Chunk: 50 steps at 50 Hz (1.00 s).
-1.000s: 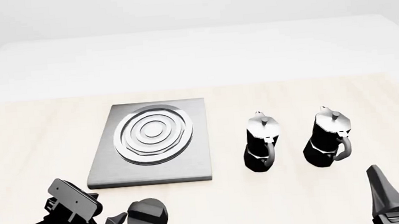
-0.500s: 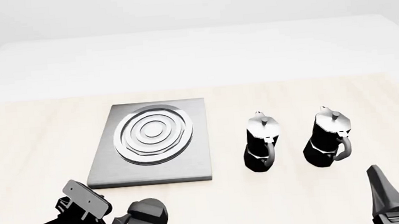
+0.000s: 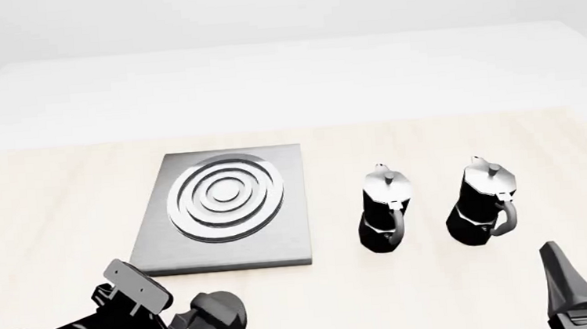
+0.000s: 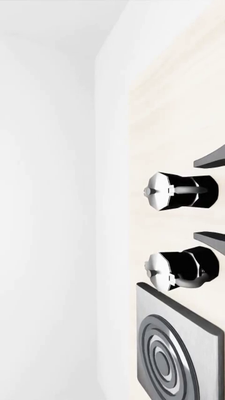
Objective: Turn off the stove.
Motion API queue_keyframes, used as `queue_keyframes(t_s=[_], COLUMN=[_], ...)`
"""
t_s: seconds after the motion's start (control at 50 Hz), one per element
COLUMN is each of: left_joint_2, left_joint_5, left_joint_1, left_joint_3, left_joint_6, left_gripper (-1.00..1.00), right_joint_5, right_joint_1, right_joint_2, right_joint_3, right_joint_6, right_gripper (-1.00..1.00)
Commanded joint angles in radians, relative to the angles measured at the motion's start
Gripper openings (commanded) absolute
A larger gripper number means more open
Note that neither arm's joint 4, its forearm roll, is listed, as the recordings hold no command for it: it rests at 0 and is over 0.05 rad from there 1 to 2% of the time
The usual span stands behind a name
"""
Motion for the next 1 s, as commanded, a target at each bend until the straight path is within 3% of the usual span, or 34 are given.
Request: queue_keyframes(t_s=[0.02, 0.64, 1.0], left_joint_2=[0.037, 0.032, 0.096], left_joint_5=[-0.028, 0.086, 0.064], left_joint_1=[0.002, 0.025, -0.042], left_joint_3=[-0.008, -0.122, -0.144], left_joint_6=[-0.001, 0.112, 0.127], left_gripper=[1.0, 1.0, 1.0], right_joint_5=[-0.003, 0.006, 0.01], right_joint_1=[-0.001, -0.002, 0.004], right_joint_2=[0.002, -0.007, -0.013], right_joint_3=[0.0, 0.0, -0.001], right_joint_6=[0.002, 0.002, -0.003], right_gripper=[1.0, 1.0, 1.0])
